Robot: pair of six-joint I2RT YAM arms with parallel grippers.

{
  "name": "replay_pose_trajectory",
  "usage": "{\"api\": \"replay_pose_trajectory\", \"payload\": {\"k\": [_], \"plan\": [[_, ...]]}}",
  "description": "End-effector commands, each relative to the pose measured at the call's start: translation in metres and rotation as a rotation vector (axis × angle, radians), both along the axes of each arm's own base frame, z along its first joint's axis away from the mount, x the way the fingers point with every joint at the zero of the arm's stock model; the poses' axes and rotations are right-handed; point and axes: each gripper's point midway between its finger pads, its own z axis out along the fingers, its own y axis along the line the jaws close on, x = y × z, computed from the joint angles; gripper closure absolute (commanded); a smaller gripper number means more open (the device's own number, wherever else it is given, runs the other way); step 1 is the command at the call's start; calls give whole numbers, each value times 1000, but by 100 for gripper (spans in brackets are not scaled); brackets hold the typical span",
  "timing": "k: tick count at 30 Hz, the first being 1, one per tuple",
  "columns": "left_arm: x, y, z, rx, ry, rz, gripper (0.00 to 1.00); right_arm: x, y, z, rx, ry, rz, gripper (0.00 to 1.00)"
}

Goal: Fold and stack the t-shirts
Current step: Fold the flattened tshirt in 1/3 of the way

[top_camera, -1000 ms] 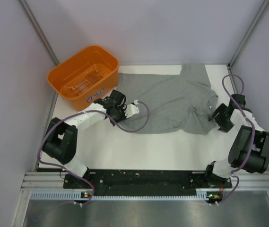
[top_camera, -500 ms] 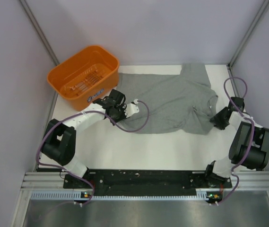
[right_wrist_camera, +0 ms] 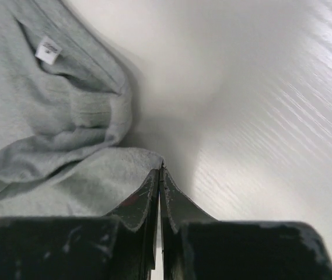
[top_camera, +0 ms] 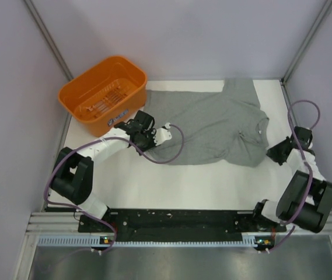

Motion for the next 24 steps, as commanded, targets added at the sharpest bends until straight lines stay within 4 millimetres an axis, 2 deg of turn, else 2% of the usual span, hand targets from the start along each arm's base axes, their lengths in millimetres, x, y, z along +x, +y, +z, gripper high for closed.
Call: {"api": "replay_pose_trajectory", "payload": {"k": [1, 5, 7, 11, 14, 16, 20, 24], "plan": [[-5, -8, 11, -56, -11, -32, 100, -12, -5, 48, -30, -136, -95, 100], [-25, -12, -1, -39, 53, -72, 100, -40, 10, 70, -17, -209, -150, 100], [-35, -11, -3, -32, 78, -98, 100, -57, 13, 90, -38, -261, -191, 100], [-45, -7, 9, -40, 82, -120, 100, -94, 20, 128, -97, -295, -260, 100], [-53, -3, 22, -37, 85, -133, 100, -108, 35, 147, -58, -328, -263, 100], [-60, 1, 26, -24, 112, -125, 100, -116, 45, 166, -36, -414, -267, 100], [-78, 8, 28, -13, 179, -110, 100, -145, 52, 197, -90, -499, -287, 100], [-95, 13, 30, -15, 238, -99, 100, -161, 59, 203, -130, -467, -241, 100]]}}
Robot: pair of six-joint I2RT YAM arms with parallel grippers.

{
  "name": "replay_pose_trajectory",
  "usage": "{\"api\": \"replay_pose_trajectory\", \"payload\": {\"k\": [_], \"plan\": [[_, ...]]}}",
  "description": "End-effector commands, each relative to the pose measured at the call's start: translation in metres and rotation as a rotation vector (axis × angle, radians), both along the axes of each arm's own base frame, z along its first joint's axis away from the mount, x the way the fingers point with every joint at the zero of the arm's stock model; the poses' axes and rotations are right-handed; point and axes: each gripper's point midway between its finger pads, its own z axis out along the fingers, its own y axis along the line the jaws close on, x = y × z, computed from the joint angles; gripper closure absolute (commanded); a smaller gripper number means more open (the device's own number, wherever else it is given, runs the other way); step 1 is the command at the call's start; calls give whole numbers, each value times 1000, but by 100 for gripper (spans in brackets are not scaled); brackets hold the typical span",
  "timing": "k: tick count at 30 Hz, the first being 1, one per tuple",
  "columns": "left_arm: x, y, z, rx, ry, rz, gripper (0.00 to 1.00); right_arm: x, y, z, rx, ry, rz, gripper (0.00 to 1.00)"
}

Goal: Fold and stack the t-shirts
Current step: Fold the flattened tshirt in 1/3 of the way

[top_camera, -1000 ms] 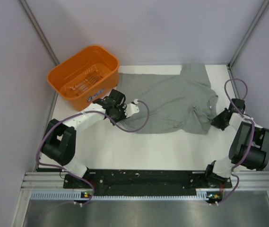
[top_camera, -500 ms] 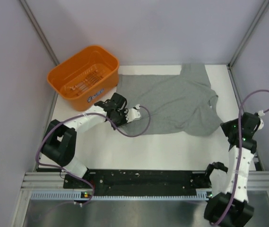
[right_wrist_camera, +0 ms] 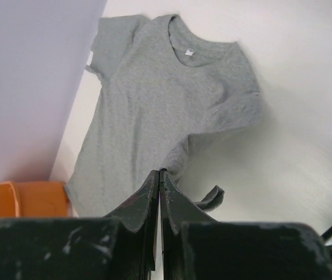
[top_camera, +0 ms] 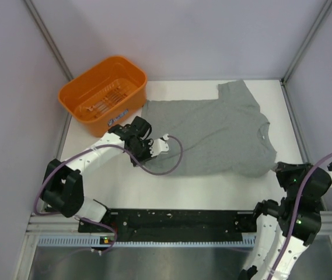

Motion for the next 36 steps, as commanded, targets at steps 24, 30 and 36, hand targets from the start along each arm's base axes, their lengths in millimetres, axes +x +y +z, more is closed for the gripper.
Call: {"api": "replay_pose_trajectory", "payload": {"k": [24, 30, 36], "plan": [[87, -21, 20, -133, -146, 224, 100, 150, -46, -39, -126, 25, 246, 100], [104, -2, 8, -106, -136, 346, 100, 185, -32, -57, -153, 81, 349, 100], [110, 8, 6, -113, -131, 417, 100, 200, -43, -61, -207, 109, 359, 100]]}}
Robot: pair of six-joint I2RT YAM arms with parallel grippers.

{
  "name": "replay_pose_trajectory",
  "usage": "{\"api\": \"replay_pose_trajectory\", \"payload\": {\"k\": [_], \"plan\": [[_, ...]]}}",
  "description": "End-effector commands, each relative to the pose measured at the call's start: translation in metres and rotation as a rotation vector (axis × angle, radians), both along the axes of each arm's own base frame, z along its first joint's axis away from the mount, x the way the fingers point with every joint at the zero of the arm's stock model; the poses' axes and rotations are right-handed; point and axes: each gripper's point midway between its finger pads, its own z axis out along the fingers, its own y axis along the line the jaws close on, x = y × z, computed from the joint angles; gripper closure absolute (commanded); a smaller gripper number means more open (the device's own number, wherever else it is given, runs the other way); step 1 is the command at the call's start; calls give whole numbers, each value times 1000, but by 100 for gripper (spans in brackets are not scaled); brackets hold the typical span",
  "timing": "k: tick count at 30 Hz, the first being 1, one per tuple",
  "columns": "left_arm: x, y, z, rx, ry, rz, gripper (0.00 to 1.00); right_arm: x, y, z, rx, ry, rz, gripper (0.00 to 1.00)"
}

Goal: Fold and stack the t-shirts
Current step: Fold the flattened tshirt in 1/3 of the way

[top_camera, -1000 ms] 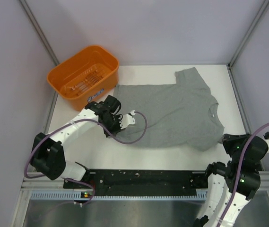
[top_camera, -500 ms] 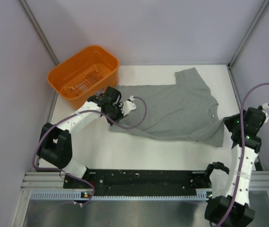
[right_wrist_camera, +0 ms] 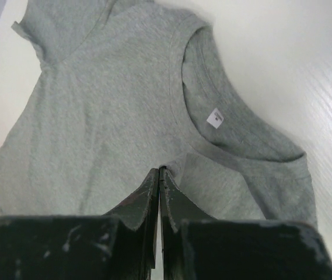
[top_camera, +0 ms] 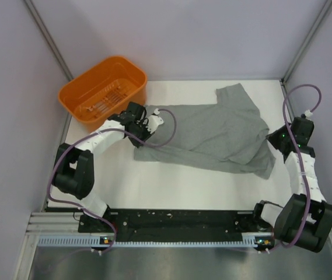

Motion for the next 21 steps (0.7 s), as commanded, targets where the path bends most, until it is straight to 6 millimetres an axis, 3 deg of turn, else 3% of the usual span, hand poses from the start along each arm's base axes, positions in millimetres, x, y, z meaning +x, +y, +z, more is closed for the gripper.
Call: {"api": "replay_pose_trajectory", "payload": {"k": [1, 9, 14, 16, 21], "plan": [[19, 1, 11, -30, -52, 69, 100, 31, -14, 41, -115, -128, 34, 100], [4, 5, 0, -28, 12, 47, 100, 42, -14, 59, -145, -163, 85, 100], [11, -2, -4, -36, 32, 42, 100, 48, -21, 79, -201, -196, 79, 100], [15, 0, -5, -25, 28, 56, 100, 52, -16, 76, -173, -194, 99, 100], [22, 3, -8, -3, 13, 82, 100, 54, -7, 45, -130, -154, 98, 100]]}}
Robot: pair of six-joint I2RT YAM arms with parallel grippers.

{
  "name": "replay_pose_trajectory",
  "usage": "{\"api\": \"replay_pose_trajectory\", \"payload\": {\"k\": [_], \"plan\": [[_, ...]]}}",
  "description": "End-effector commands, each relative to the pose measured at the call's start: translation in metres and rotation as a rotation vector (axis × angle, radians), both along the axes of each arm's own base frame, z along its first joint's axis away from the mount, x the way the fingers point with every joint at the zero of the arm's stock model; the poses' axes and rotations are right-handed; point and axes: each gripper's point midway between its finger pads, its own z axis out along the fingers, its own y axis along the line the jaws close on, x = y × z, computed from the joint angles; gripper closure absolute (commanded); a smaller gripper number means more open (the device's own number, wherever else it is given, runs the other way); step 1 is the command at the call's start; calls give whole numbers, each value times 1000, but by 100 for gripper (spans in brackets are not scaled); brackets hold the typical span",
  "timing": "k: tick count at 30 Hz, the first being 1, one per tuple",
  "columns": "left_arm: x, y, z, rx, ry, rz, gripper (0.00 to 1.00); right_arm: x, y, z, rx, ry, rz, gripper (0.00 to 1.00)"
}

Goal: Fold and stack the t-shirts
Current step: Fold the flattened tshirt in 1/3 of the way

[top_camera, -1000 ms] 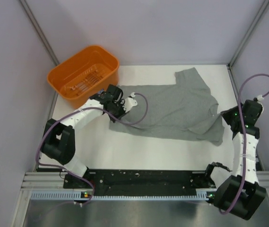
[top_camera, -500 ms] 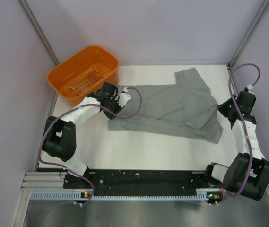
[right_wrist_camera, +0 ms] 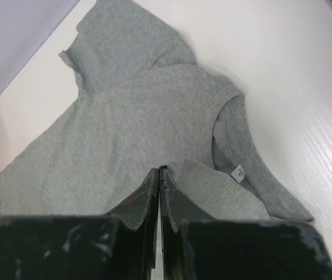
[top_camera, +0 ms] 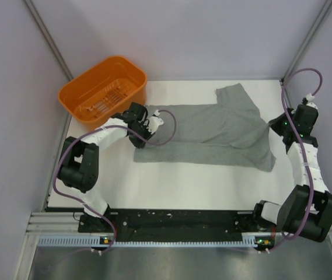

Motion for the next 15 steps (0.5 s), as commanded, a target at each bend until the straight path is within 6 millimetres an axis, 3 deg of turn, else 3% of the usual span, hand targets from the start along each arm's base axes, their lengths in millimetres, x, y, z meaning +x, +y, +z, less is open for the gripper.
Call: {"api": "replay_pose_trajectory", "payload": {"k": [1, 3, 7, 11, 15], "plan": [[18, 2, 12, 4, -59, 44, 100, 11, 3, -5, 1, -28, 8, 100], [24, 6, 13, 24, -87, 63, 87, 15, 5, -6, 7, -28, 24, 100], [56, 20, 26, 90, -239, 151, 74, 22, 1, -11, -2, -14, 19, 100], [89, 35, 40, 165, -383, 231, 69, 27, -2, -24, -4, 14, 20, 100], [90, 33, 48, 161, -380, 223, 69, 34, -2, -35, 7, 43, 25, 100]]}}
